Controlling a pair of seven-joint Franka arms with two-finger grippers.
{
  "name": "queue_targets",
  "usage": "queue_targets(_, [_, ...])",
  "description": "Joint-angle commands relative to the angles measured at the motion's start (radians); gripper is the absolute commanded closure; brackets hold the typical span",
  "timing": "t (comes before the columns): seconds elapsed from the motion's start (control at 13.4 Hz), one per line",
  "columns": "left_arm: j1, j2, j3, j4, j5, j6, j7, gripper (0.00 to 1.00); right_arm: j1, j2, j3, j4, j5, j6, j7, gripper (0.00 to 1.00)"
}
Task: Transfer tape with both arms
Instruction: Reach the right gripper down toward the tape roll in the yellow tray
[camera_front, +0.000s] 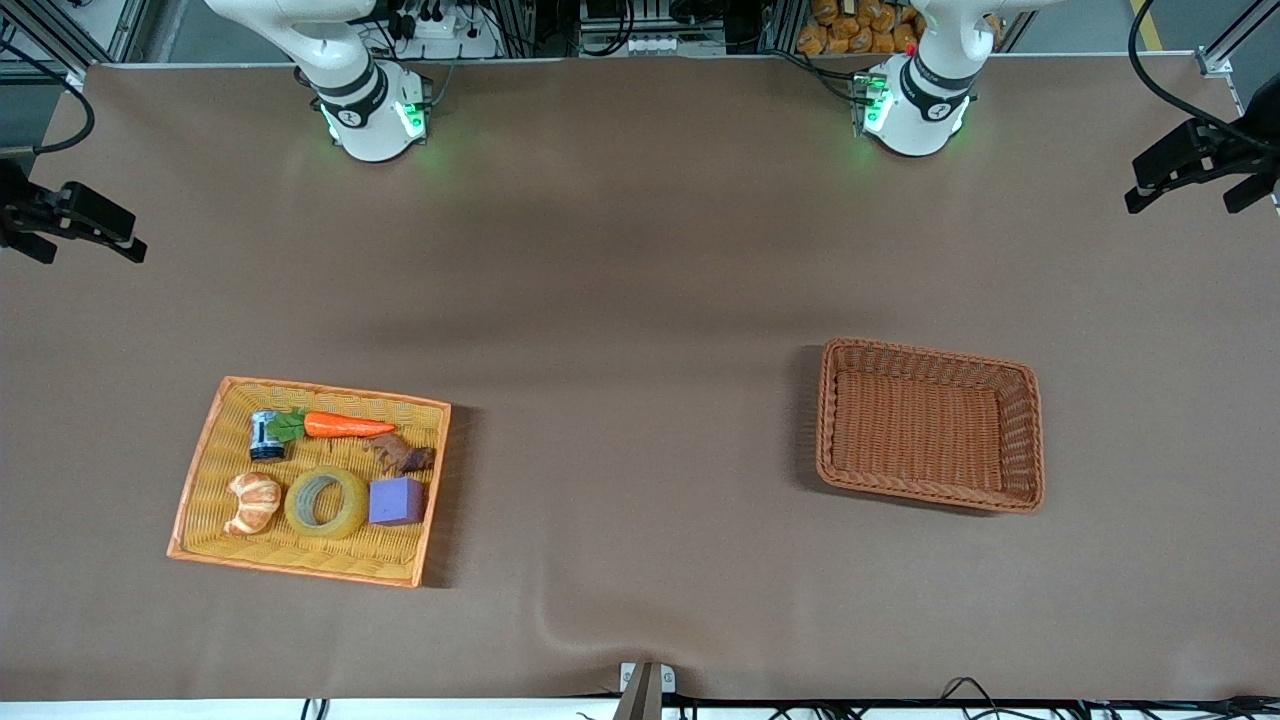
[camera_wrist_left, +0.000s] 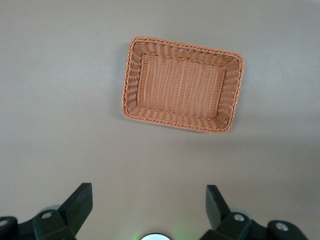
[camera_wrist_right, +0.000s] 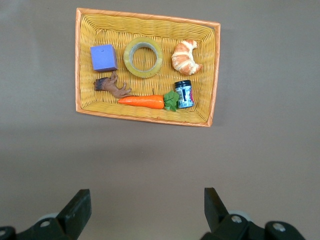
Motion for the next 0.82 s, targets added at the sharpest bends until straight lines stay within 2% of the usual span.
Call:
queue_targets(0.0, [-0.003, 0.006, -0.005, 0.003, 0.008, -0.006, -0.016, 0.0, 0.009, -0.017, -0.004, -0.007, -0.008, -0.001, -0.005, 0.0])
queue_targets(0.75, [-0.003, -0.023, -0.009, -0.095, -0.001, 0.069, -0.021, 0.0, 0.015, 0.0, -0.002, -0.007, -0.005, 0.005, 0.003, 0.0])
